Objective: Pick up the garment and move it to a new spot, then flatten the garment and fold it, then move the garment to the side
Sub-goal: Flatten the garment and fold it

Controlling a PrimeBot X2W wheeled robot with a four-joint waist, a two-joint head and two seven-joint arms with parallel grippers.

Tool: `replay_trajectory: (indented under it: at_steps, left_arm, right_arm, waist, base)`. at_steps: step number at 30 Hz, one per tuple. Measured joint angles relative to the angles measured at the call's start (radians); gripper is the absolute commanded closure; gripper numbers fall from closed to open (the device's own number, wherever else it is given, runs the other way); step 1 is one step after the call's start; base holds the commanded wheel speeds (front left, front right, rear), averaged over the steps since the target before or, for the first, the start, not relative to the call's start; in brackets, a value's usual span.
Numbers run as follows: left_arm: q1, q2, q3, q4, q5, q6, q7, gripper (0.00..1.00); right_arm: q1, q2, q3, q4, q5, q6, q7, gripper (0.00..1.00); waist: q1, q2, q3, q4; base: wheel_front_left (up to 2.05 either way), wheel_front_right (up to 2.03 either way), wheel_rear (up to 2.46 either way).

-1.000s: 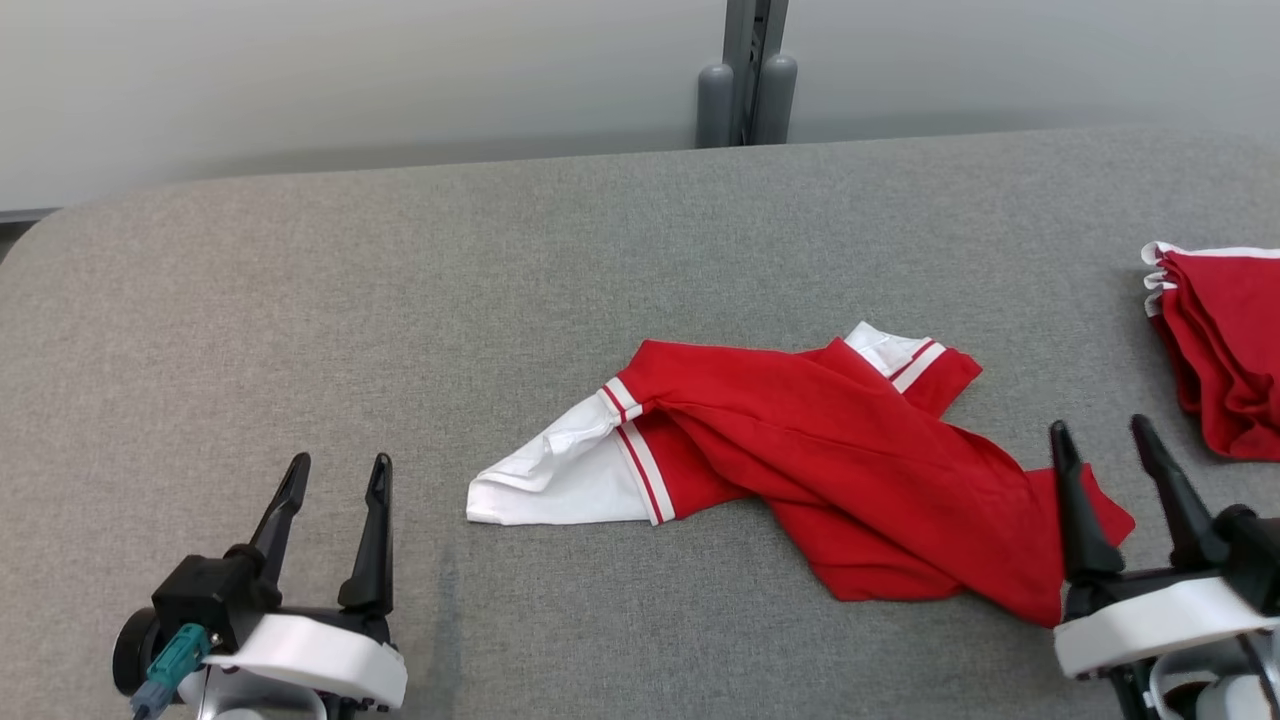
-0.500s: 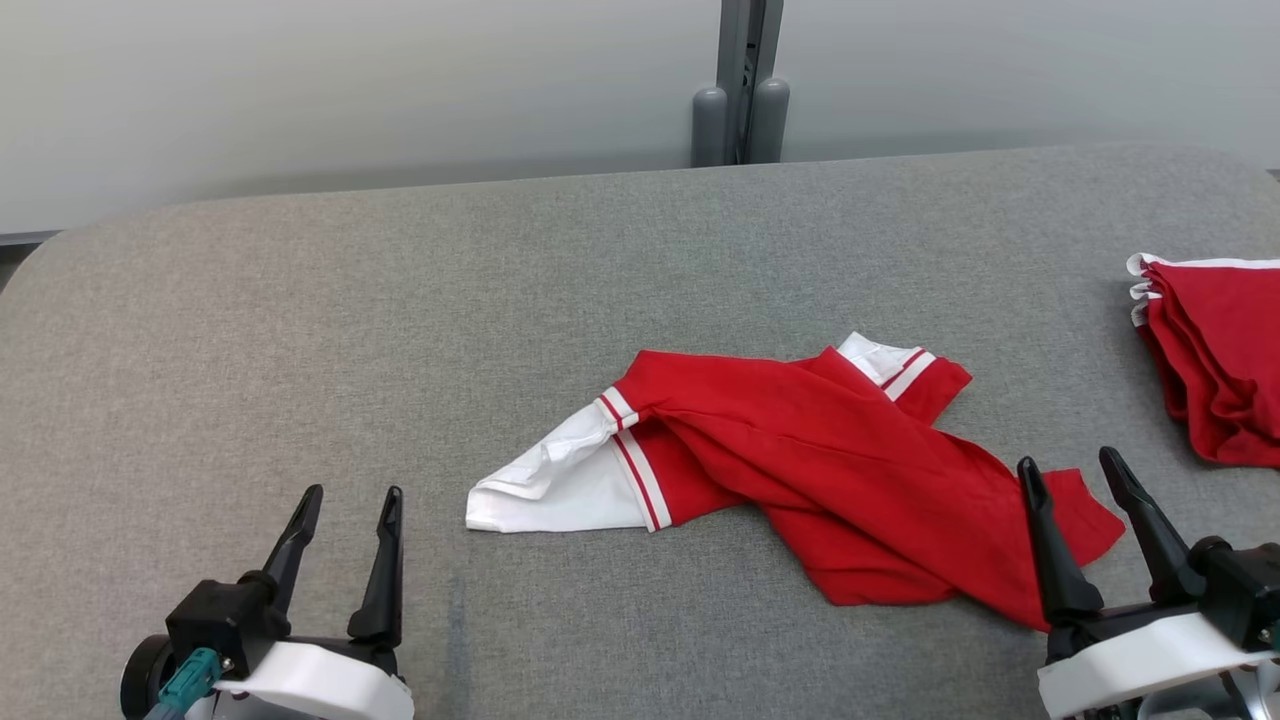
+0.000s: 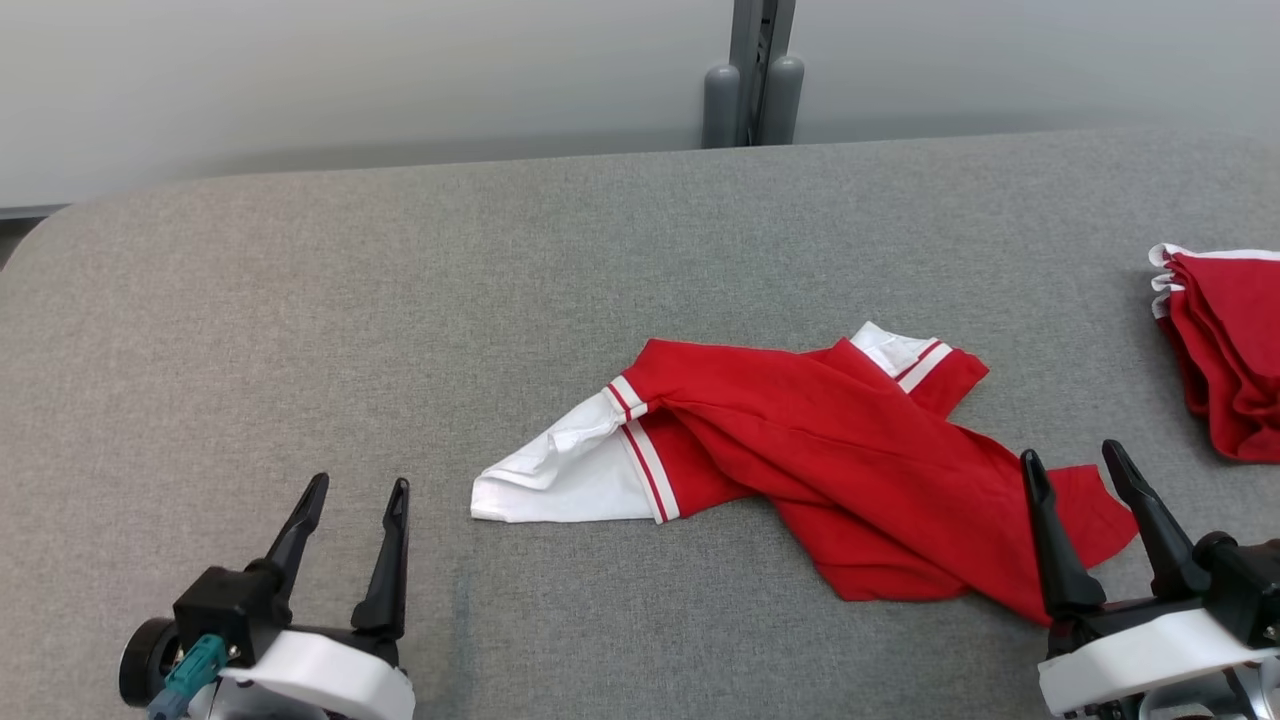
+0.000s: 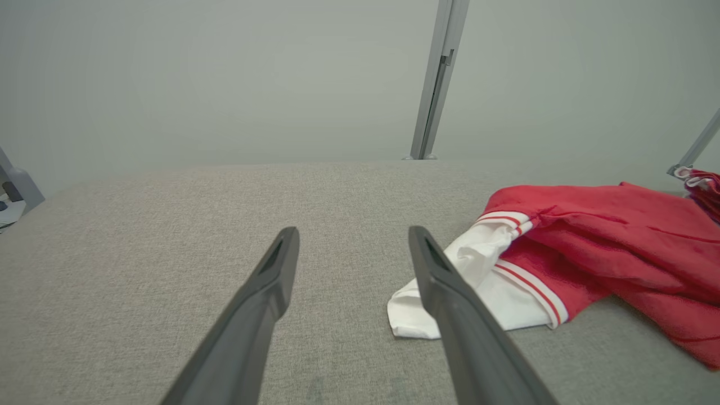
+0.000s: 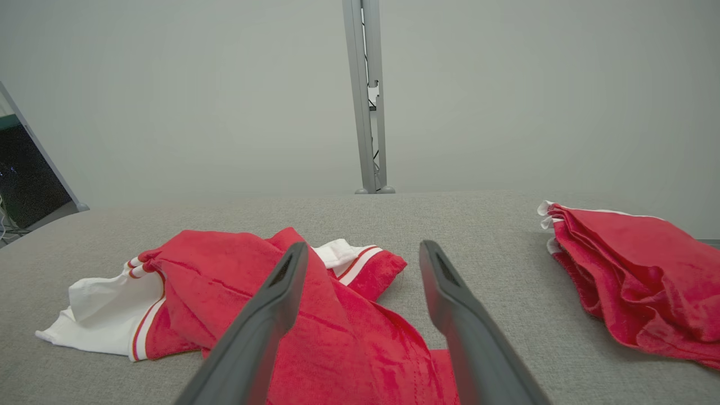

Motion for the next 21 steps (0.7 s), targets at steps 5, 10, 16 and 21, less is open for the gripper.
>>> replay_trajectory:
  at_steps: [5,10,16,21]
  left_arm:
    - [-0.049,0.006,-0.035,0.002,0.009,-0.030,0.024,0.00]
    - [-0.108,-0.002,-0.071,0.063,-0.001,-0.071,0.064,0.00]
    - [-0.155,-0.018,-0.095,0.188,-0.027,-0.106,0.111,0.00]
    - [-0.198,-0.025,-0.099,0.274,-0.042,-0.118,0.133,0.00]
  right_arm:
    - [-0.012,0.001,0.000,-0.010,0.003,0.000,0.005,0.00]
    - [-0.040,-0.001,0.013,-0.017,0.003,0.000,0.005,0.00]
    - [-0.062,-0.004,0.017,-0.010,0.009,0.000,0.000,0.00]
    - [-0.066,-0.005,0.001,0.009,0.016,0.000,-0.006,0.00]
  waist:
    - [0.0000,0.0000,0.027,0.001]
    - [0.0000,0.0000,0.070,-0.008]
    - [0.0000,0.0000,0.125,-0.034]
    - [0.0000,0.0000,0.161,-0.056]
  base:
    - [0.00,0.00,0.00]
    - [0.00,0.00,0.00]
    - [0.00,0.00,0.00]
    - [0.00,0.00,0.00]
